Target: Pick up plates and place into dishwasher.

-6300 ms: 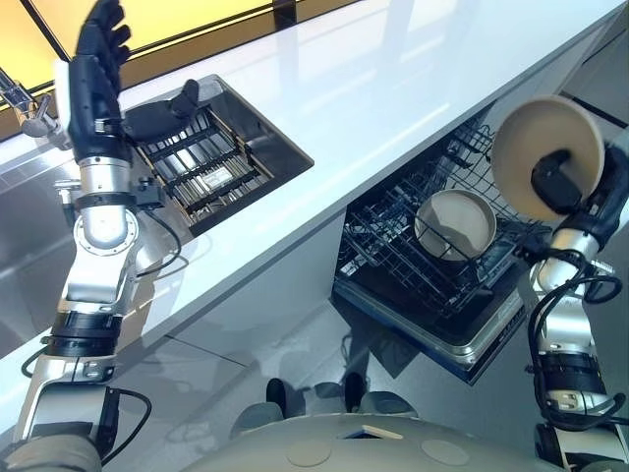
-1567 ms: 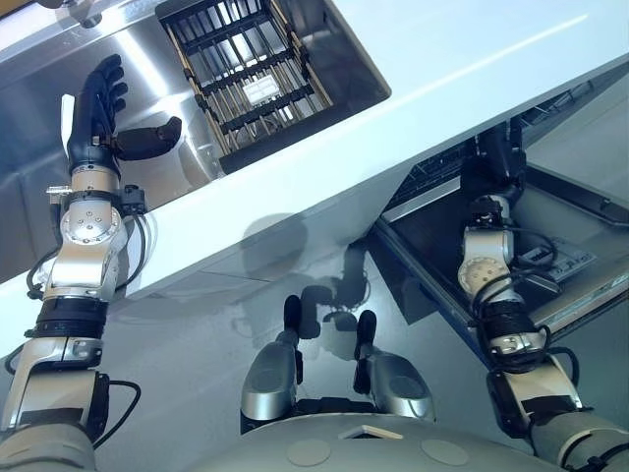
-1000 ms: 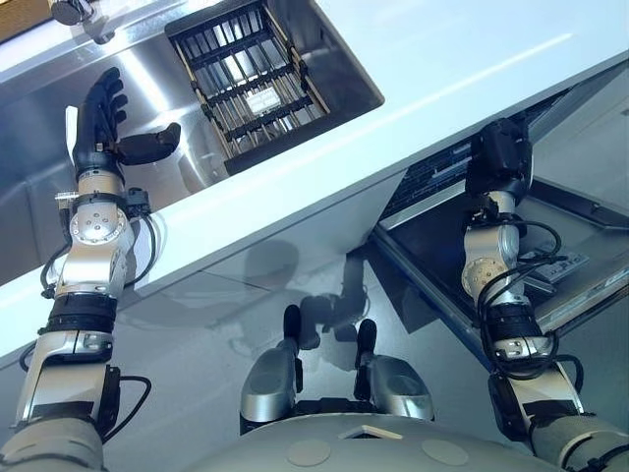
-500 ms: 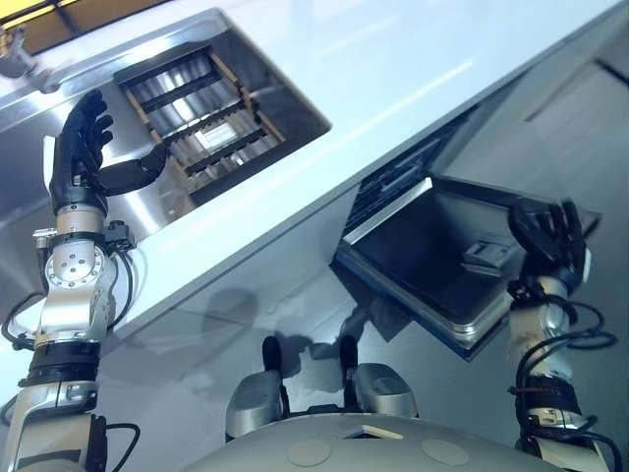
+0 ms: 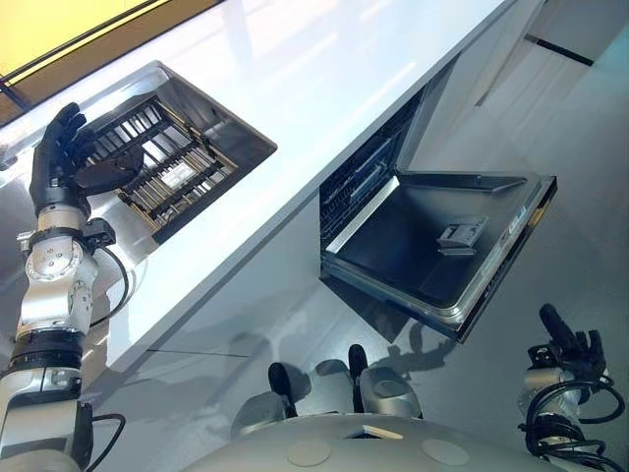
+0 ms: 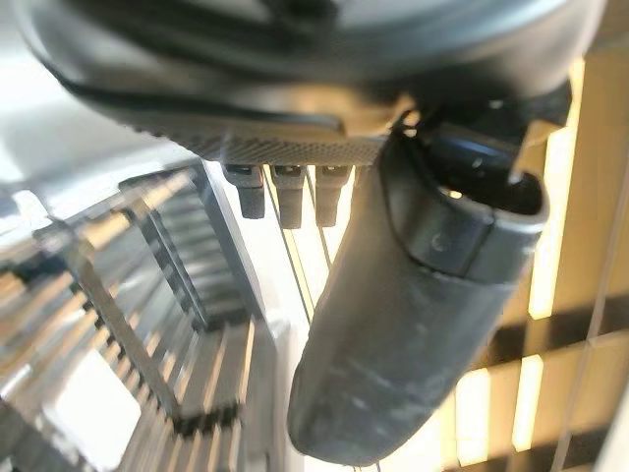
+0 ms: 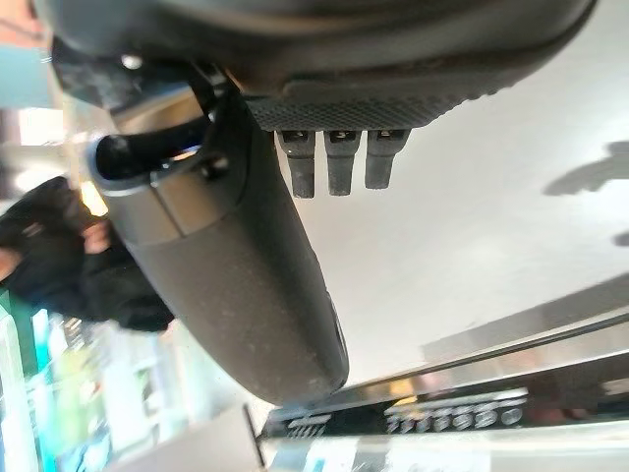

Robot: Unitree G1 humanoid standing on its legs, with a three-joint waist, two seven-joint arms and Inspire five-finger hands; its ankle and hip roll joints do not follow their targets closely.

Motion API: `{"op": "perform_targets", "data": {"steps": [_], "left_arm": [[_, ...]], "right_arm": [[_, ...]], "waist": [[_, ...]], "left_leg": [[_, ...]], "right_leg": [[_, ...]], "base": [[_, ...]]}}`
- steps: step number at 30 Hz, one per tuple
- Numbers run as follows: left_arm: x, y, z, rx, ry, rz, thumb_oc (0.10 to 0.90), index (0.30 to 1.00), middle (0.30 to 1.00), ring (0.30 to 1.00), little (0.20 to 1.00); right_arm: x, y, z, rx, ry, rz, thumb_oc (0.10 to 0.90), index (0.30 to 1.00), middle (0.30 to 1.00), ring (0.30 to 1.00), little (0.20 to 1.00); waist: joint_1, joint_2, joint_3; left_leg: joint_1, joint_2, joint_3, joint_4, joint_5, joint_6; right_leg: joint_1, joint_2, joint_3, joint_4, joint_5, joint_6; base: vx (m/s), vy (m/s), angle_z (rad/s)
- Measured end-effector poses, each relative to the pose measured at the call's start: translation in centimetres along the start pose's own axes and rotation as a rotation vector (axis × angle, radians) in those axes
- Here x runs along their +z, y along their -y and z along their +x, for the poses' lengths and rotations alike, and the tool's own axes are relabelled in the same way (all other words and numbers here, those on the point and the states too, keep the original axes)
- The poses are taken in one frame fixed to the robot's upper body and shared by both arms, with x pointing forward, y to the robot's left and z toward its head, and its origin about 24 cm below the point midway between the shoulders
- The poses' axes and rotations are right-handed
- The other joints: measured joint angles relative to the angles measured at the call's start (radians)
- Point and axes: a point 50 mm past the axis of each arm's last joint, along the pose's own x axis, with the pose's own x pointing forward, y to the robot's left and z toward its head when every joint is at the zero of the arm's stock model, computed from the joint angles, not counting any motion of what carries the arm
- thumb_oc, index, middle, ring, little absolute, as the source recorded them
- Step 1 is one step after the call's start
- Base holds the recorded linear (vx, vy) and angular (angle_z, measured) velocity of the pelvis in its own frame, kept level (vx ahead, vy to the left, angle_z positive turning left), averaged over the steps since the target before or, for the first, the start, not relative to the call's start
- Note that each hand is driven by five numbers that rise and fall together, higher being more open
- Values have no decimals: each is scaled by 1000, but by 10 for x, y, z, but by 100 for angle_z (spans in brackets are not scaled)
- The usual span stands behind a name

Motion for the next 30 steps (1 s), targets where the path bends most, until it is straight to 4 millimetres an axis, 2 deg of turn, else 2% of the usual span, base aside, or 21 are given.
{"op": "perform_targets", "data": {"steps": [4,7,10,13,16,19,22,27,30], "left_arm": [[1,-4,10,48,-1,-33,800,900,900,900,900],[17,-4,26,76,37,-68,800,900,900,900,900],[40,0,39,81,110,-101,800,900,900,900,900],[71,9,52,63,196,-123,800,900,900,900,900],[99,17,61,36,259,-121,800,900,900,900,900],[121,22,65,36,319,-151,800,900,900,900,900],[135,29,68,36,353,-162,800,900,900,900,900],[144,29,67,50,380,-169,800,900,900,900,900],[147,30,66,43,395,-172,800,900,900,900,900]], "right_arm": [[-9,-1,0,35,-56,67,800,900,900,900,900],[-17,-17,2,73,-116,154,800,900,900,900,900],[-21,-42,2,128,-159,229,800,900,900,900,900],[-21,-69,1,166,-222,282,800,900,900,900,900],[-22,-74,2,137,-262,329,800,900,900,900,900],[-13,-78,6,140,-250,319,800,900,900,900,900],[-10,-74,7,151,-243,310,800,900,900,900,900],[-5,-77,7,230,-176,339,800,900,900,900,900],[-4,-86,1,353,-137,400,800,900,900,900,900]], "waist": [[22,4,3],[29,5,54],[38,18,134],[48,33,224],[54,39,274],[60,42,287],[60,43,288],[61,48,300],[62,55,305]], "left_leg": [[-53,-1,-9,1,17,1],[-127,-3,-25,42,24,3],[-198,3,-39,102,20,2],[-279,16,-70,192,4,-4],[-340,26,-95,282,-26,-7],[-412,28,-124,371,-62,-6],[-456,22,-147,425,-76,-10],[-495,8,-151,476,-92,-4],[-510,5,-152,488,-92,-3]], "right_leg": [[-65,-2,-7,28,1,-2],[-123,-7,-17,54,10,-15],[-172,-8,-31,84,6,-11],[-219,-4,-50,128,2,-19],[-256,-2,-68,193,-24,-40],[-318,-9,-78,294,-72,-50],[-364,-14,-78,374,-112,-53],[-419,-34,-70,463,-150,-54],[-435,-36,-66,478,-151,-54]], "base": [[-183,-138,1],[-191,-118,17],[-164,-97,15],[-149,-86,19],[-96,-67,19],[-52,-32,15],[-21,25,23],[-6,60,6],[27,68,-2]]}}
